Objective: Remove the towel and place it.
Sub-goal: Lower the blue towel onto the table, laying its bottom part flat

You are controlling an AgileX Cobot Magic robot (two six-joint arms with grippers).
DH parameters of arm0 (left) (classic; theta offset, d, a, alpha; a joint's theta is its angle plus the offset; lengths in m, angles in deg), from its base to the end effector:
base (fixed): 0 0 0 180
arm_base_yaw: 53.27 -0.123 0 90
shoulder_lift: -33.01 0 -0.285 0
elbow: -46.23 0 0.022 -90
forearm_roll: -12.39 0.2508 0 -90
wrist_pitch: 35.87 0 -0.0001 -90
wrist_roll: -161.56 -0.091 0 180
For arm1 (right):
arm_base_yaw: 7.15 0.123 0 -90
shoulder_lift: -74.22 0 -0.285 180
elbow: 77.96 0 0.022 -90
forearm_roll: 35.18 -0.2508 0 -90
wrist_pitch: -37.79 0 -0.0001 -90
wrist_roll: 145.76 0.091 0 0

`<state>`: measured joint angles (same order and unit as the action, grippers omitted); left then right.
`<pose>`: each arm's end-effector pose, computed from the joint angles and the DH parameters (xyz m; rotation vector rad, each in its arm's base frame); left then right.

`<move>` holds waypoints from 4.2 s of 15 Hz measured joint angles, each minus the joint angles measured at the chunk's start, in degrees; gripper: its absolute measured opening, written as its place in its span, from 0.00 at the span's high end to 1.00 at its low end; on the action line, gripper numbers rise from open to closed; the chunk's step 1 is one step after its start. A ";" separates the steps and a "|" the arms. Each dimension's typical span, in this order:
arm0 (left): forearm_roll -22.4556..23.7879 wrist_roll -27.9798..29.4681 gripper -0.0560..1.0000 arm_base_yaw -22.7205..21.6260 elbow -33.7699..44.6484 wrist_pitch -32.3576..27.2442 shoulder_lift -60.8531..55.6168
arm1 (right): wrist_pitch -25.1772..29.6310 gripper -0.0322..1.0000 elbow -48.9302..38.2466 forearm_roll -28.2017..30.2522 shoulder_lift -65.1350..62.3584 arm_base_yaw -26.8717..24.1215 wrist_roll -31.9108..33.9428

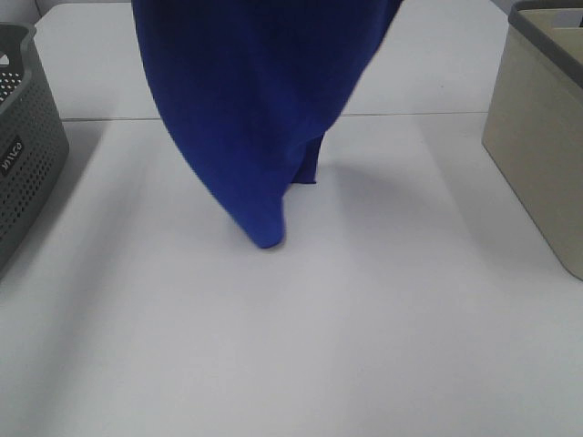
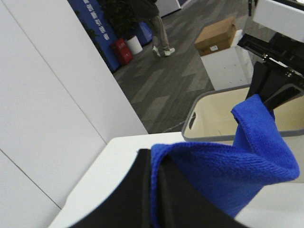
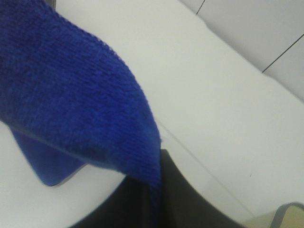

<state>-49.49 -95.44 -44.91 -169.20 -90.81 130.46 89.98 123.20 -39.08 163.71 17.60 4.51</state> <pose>0.2978 -0.1102 0.5361 1.0689 1.2651 -0.3870 0.2710 0.1303 0.4749 -0.9517 1.8738 0.0294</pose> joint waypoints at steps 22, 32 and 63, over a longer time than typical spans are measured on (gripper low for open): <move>25.78 10.26 0.95 4.18 -40.91 52.02 41.20 | -56.21 0.95 29.85 13.64 36.38 -9.05 10.37; 33.63 10.49 0.95 5.79 -43.89 27.85 43.60 | -33.00 0.95 30.14 -0.69 37.41 -12.83 16.50; 67.32 37.53 0.95 8.94 -43.95 29.51 46.47 | -16.96 0.95 39.94 -27.90 46.01 -13.64 -8.08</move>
<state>17.83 -57.91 -35.97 -213.14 -61.31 176.93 73.02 163.14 -66.98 209.72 3.96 -3.57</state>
